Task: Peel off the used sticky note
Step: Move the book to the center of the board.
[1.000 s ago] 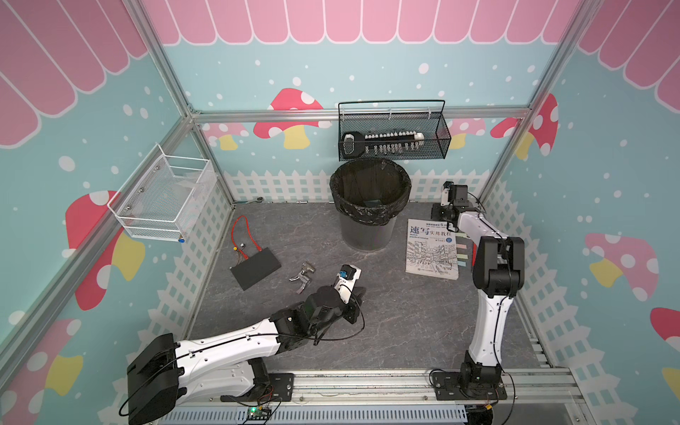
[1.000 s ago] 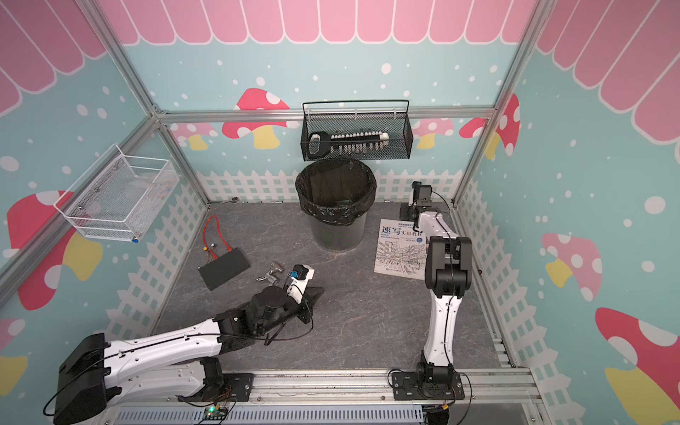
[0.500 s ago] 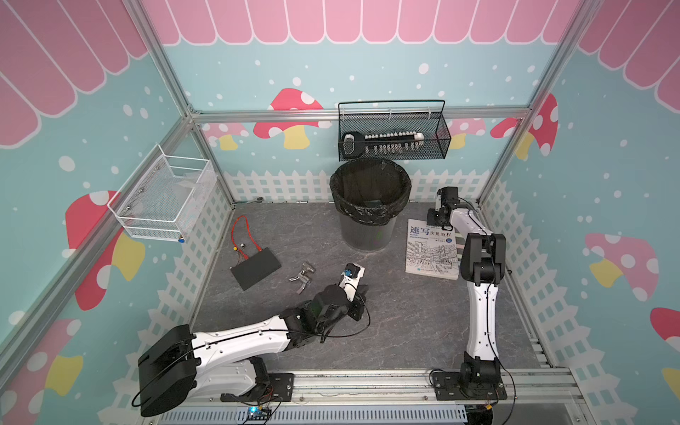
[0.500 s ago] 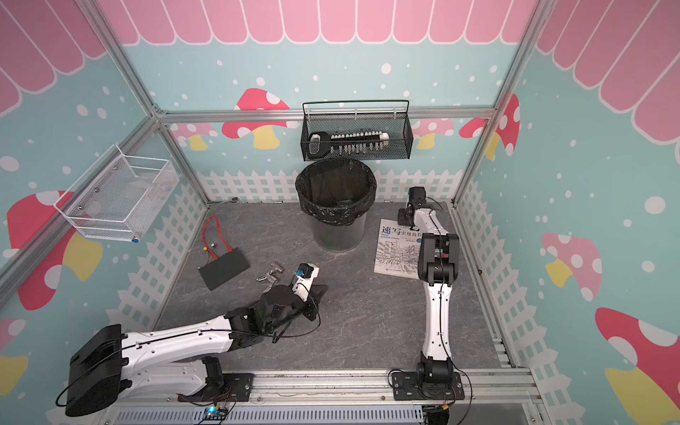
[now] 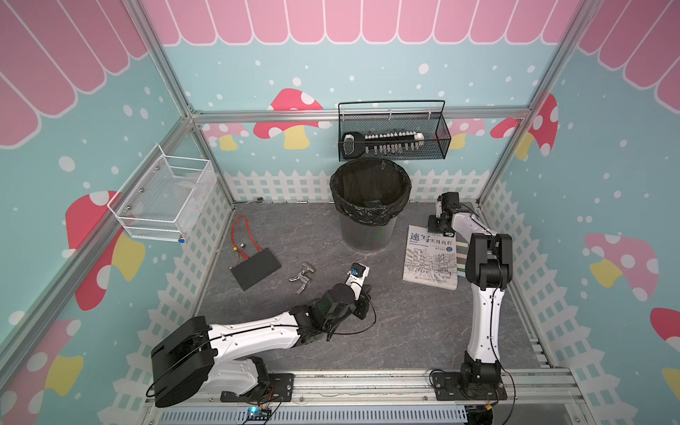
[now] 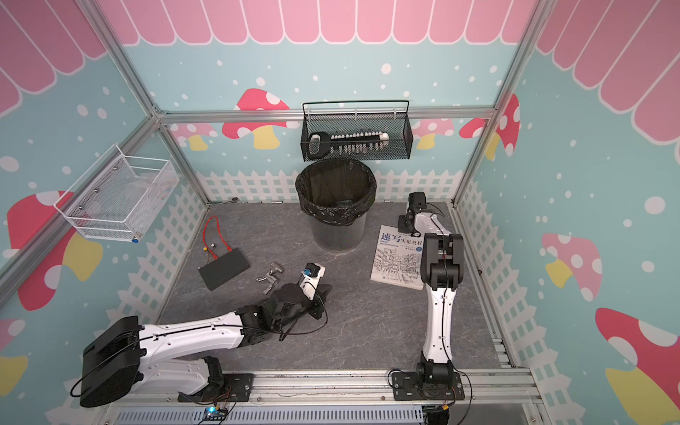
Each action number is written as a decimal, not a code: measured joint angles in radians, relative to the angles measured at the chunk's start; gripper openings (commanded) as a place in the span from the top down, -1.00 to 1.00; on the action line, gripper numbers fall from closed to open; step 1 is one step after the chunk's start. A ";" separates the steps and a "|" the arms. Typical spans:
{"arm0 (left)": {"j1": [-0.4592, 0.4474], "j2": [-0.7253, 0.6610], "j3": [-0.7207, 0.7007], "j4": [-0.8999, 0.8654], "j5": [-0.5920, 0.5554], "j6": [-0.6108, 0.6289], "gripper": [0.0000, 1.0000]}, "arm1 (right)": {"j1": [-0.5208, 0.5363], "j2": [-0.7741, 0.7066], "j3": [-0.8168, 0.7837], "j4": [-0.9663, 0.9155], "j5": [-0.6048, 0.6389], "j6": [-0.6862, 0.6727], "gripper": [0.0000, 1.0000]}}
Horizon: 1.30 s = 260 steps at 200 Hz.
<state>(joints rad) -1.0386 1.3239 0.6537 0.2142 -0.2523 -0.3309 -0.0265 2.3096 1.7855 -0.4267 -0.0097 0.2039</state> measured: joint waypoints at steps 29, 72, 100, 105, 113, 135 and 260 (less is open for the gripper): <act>0.000 0.042 0.009 -0.001 0.002 -0.011 1.00 | 0.036 -0.132 -0.206 0.005 -0.044 0.018 1.00; 0.000 0.037 0.009 -0.003 0.002 -0.025 1.00 | 0.106 -0.294 -0.444 0.025 -0.077 0.056 1.00; 0.000 0.000 0.000 -0.003 0.002 -0.029 1.00 | 0.181 -0.384 -0.575 0.061 -0.079 0.090 1.00; 0.000 -0.008 -0.004 -0.003 0.002 -0.029 1.00 | 0.193 -0.393 -0.590 0.066 -0.079 0.095 1.00; 0.000 -0.019 -0.010 -0.003 0.002 -0.032 1.00 | 0.211 -0.408 -0.609 0.075 -0.079 0.103 1.00; 0.000 -0.024 -0.016 -0.005 0.003 -0.040 1.00 | 0.233 -0.443 -0.642 0.079 -0.073 0.124 0.72; -0.005 0.312 0.075 0.016 0.172 -0.356 1.00 | 0.224 -1.196 -1.137 0.005 0.031 0.318 0.61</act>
<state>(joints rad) -1.0431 1.6360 0.7284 0.2302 -0.0807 -0.6868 0.1974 1.1137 0.6487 -0.4217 0.0208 0.5220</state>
